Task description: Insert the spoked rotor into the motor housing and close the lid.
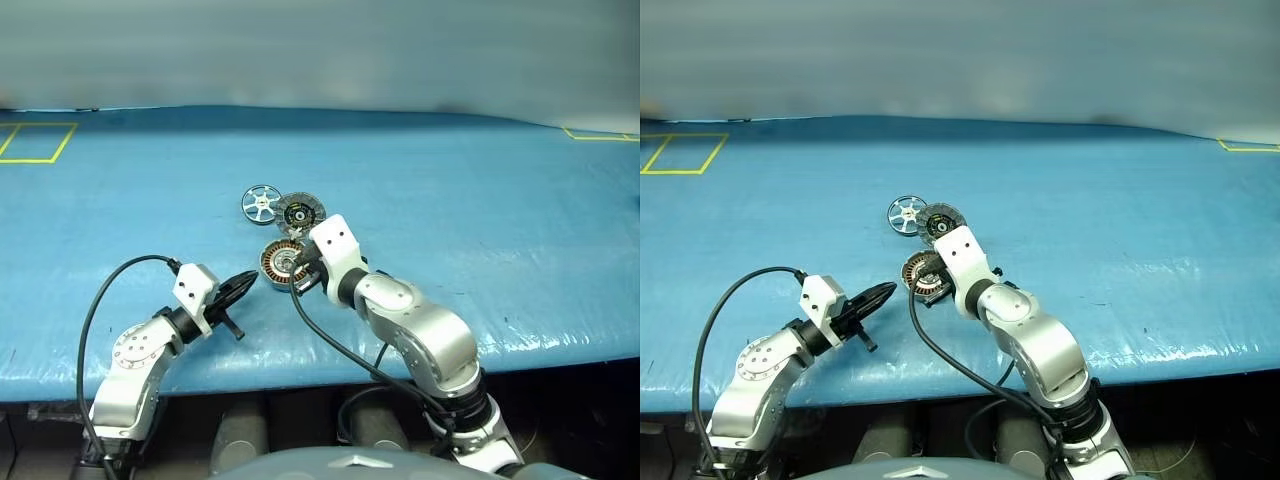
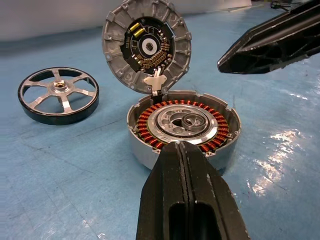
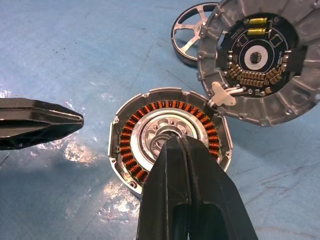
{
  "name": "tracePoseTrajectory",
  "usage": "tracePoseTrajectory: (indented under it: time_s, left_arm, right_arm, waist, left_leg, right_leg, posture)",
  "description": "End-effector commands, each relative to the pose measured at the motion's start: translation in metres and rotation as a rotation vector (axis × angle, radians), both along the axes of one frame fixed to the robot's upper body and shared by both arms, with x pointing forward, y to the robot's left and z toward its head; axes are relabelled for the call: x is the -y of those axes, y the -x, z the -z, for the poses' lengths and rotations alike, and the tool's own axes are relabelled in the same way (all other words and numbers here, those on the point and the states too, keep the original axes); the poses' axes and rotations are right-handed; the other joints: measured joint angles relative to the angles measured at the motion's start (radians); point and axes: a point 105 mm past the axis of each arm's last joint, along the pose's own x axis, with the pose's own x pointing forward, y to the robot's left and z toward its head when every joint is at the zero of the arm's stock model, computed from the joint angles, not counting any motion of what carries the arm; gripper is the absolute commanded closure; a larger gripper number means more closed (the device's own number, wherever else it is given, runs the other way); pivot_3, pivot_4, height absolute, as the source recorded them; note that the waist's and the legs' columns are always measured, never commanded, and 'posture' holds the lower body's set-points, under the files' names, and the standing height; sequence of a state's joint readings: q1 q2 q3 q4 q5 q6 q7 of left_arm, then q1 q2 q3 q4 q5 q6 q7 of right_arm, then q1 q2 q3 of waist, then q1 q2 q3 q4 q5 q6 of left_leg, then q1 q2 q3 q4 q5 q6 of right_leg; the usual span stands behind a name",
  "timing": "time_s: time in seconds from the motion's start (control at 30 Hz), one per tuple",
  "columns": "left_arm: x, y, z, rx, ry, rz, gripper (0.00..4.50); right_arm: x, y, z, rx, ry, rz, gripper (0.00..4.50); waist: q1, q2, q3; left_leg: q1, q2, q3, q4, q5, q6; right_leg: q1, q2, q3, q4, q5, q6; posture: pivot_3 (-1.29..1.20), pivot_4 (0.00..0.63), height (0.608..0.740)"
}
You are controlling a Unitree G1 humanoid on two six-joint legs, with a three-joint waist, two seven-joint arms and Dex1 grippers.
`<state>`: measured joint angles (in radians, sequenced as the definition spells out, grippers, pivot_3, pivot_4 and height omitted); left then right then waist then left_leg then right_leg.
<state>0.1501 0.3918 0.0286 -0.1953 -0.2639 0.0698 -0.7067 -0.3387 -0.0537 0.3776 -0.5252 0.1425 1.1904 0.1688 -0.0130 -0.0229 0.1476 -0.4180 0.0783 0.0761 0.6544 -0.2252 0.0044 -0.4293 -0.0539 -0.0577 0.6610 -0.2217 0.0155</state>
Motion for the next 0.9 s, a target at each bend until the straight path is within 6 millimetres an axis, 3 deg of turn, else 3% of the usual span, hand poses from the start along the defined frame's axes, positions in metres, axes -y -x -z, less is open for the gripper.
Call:
tracePoseTrajectory:
  time_s: [0.03, 0.47, 0.9]
  left_arm:
    - [-0.001, 0.002, -0.002, 0.057, -0.001, -0.023, 4.5]
    - [0.003, 0.002, 0.005, 0.039, -0.002, -0.007, 4.5]
    - [0.006, 0.002, 0.006, 0.032, 0.012, -0.006, 4.5]
  right_arm:
    - [-0.009, -0.004, -0.001, -0.002, -0.001, -0.004, 4.48]
    - [-0.023, -0.015, -0.003, -0.021, -0.015, 0.006, 4.48]
    - [-0.026, -0.015, 0.014, -0.076, 0.016, 0.0, 4.48]
  waist:
    - [-0.001, 0.0, 0.0]
    - [-0.003, 0.0, 0.0]
    - [-0.01, 0.001, 0.0]
  left_leg:
    - [0.0, 0.0, 0.0, 0.0, 0.0, 0.0]
    - [-0.001, 0.0, 0.0, 0.0, 0.0, 0.0]
    - [-0.001, 0.001, -0.001, -0.001, 0.0, 0.0]
  right_leg:
    - [0.0, 0.0, 0.0, 0.0, 0.0, 0.0]
    - [-0.001, 0.0, -0.001, 0.0, 0.0, 0.0]
    - [-0.001, 0.0, -0.002, -0.001, 0.0, 0.0]
  posture:
    - [0.0, 0.15, 0.74]
    - [0.0, 0.15, 0.74]
    - [0.0, 0.15, 0.74]
